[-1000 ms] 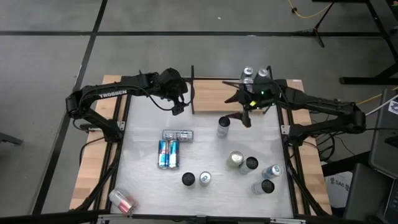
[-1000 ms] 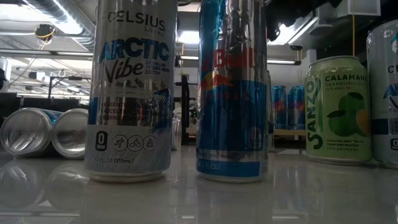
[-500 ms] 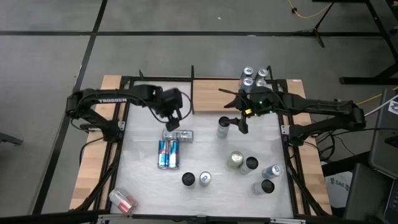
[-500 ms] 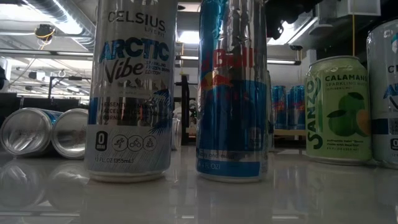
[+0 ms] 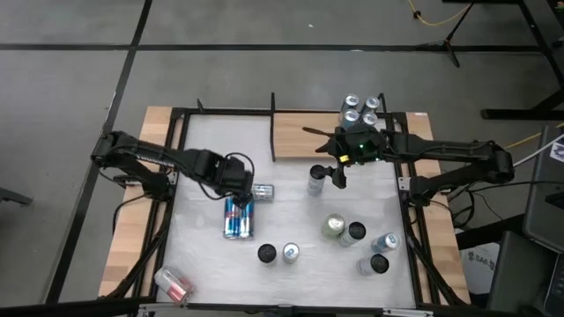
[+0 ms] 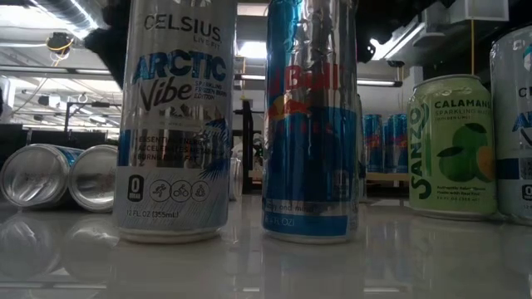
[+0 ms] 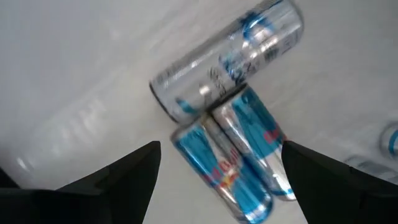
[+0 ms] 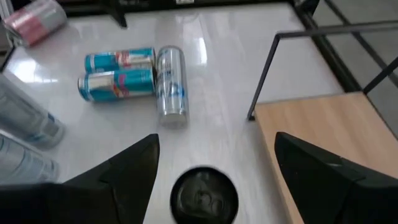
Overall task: Place canned beverage on shelf
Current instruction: Put the blue soda can on the shelf aligned with the other blue soda cans
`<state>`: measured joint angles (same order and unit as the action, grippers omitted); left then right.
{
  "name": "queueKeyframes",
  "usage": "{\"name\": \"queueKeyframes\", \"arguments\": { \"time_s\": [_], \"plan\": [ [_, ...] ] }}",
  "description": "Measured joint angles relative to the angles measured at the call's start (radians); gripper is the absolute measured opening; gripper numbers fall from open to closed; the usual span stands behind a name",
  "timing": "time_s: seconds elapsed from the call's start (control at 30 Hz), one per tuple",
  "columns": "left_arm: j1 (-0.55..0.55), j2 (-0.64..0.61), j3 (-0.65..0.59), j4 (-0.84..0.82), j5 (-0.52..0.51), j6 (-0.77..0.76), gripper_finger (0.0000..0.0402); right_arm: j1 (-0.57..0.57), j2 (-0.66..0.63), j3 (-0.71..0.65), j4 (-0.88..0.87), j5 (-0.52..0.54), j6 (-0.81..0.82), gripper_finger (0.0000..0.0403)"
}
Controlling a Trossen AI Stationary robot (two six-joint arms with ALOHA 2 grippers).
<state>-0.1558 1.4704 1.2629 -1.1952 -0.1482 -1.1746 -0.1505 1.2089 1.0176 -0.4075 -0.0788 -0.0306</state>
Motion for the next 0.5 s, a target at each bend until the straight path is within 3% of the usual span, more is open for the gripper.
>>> {"name": "queueKeyframes", "arguments": {
  "time_s": [0.23, 0.5],
  "plan": [
    [-0.115, 0.063, -0.001, -0.030, 0.000, -0.292, 0.0325, 0.000, 0.012, -0.001, -0.001, 0.000, 0.000, 0.0308],
    [-0.192, 0.180, -0.001, -0.029, -0.004, -0.419, 0.0325, 0.000, 0.012, -0.001, -0.002, -0.004, -0.001, 0.0308]
  ]
}}
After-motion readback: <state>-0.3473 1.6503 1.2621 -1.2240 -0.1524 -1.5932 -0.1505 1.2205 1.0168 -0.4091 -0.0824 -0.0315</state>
